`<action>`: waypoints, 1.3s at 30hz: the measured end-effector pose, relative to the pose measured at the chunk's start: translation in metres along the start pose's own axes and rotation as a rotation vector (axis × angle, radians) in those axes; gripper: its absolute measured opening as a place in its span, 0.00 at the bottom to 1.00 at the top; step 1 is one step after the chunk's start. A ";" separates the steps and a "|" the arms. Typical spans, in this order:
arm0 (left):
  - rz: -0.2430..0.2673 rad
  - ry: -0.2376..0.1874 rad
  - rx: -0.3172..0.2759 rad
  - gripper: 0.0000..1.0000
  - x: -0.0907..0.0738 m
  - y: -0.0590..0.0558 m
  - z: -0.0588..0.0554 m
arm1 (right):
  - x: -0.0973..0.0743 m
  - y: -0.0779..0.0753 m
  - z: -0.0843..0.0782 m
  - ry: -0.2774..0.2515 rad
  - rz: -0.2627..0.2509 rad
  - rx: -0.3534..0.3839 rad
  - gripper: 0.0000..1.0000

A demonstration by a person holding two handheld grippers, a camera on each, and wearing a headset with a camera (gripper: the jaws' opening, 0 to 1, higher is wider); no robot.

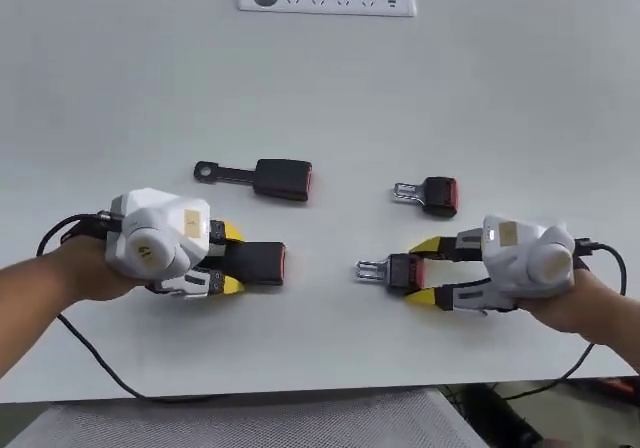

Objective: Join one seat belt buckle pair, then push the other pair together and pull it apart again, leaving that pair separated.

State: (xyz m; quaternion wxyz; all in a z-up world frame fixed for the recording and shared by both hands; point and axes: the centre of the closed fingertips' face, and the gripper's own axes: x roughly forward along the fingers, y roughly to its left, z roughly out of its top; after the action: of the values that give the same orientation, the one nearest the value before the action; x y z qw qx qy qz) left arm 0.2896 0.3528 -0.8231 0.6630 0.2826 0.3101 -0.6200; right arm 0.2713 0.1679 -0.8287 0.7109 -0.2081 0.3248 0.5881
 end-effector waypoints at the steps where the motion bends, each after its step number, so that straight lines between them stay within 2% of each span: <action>1: -0.001 0.000 0.000 0.34 0.000 0.000 0.000 | 0.002 0.000 0.002 -0.006 0.000 0.000 0.35; 5: -0.004 0.002 0.001 0.34 -0.001 -0.001 0.001 | 0.010 -0.001 0.010 -0.038 0.000 0.006 0.35; 19: -0.010 0.004 -0.001 0.34 -0.001 0.000 0.002 | 0.039 0.000 0.044 -0.092 0.027 0.004 0.35; 30: -0.009 0.006 -0.005 0.34 0.000 0.001 0.000 | 0.063 0.004 0.065 -0.110 0.046 -0.001 0.35; 38: -0.010 0.008 -0.003 0.34 -0.001 -0.001 0.000 | 0.074 0.009 0.078 -0.104 0.066 -0.008 0.35; 39: -0.011 0.010 -0.001 0.34 -0.001 -0.001 -0.001 | 0.075 0.010 0.078 -0.092 0.063 -0.027 0.35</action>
State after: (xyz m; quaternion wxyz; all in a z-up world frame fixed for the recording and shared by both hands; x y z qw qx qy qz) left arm 0.2885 0.3539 -0.8226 0.6581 0.2835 0.3156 -0.6221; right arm 0.2863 0.2757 -0.8256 0.7034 -0.1801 0.2903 0.6234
